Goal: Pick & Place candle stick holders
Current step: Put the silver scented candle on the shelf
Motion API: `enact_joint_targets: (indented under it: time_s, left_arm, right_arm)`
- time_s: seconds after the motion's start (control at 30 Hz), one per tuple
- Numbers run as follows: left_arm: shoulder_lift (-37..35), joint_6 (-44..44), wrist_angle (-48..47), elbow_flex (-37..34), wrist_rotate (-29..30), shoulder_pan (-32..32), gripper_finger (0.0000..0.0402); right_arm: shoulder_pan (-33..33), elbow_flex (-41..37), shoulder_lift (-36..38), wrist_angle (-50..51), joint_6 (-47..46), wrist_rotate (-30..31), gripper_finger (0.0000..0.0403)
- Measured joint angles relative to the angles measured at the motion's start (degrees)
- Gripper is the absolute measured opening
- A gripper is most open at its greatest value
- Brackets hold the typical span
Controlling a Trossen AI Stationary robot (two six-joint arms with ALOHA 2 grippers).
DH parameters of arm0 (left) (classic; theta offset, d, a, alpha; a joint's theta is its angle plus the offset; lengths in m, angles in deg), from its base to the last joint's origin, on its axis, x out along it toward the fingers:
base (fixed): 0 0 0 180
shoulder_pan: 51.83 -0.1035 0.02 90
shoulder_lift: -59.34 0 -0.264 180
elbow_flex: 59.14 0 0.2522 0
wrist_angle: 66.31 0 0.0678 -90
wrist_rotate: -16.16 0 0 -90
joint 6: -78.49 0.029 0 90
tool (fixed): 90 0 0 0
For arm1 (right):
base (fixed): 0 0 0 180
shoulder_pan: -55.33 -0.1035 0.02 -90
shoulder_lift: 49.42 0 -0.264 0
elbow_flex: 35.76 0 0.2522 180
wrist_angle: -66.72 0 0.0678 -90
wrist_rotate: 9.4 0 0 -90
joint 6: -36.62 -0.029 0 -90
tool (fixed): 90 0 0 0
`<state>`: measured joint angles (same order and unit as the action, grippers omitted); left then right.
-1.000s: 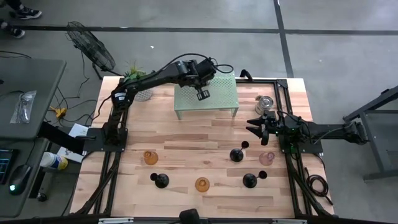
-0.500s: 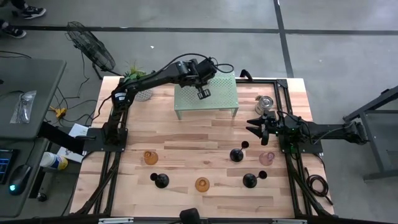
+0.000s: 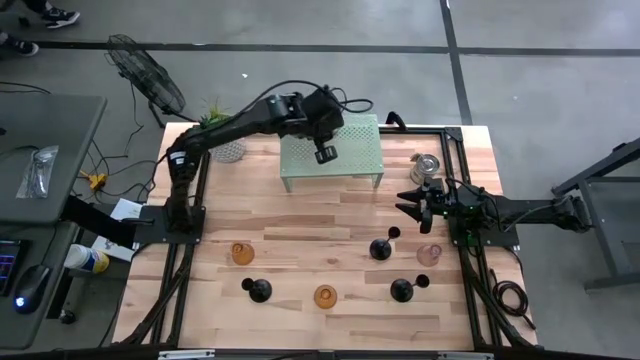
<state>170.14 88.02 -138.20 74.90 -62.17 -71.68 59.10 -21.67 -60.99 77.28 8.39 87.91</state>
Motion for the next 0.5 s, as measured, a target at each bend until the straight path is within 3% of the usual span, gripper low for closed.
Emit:
enact_joint_targets:
  time_s: [0.17,0.3,0.4,0.5]
  left_arm:
    - [-3.72,6.1,0.05,-0.08,-9.95,-0.01,0.0]
    - [-6.26,8.7,0.61,-0.71,-13.37,0.05,0.0]
    - [-10.49,9.38,6.34,-6.98,-14.64,0.36,0.0]
    - [-17.14,9.52,17.09,-18.96,-15.71,0.36,0.0]
  right_arm:
    - [0.0,-0.01,0.0,0.0,0.0,-0.02,0.0206]
    - [-0.02,0.0,0.0,0.0,0.0,0.0,0.0206]
    - [-0.01,0.0,0.0,0.0,0.01,-0.01,0.0206]
    - [-0.01,0.0,-0.01,0.0,0.01,-0.02,0.0206]
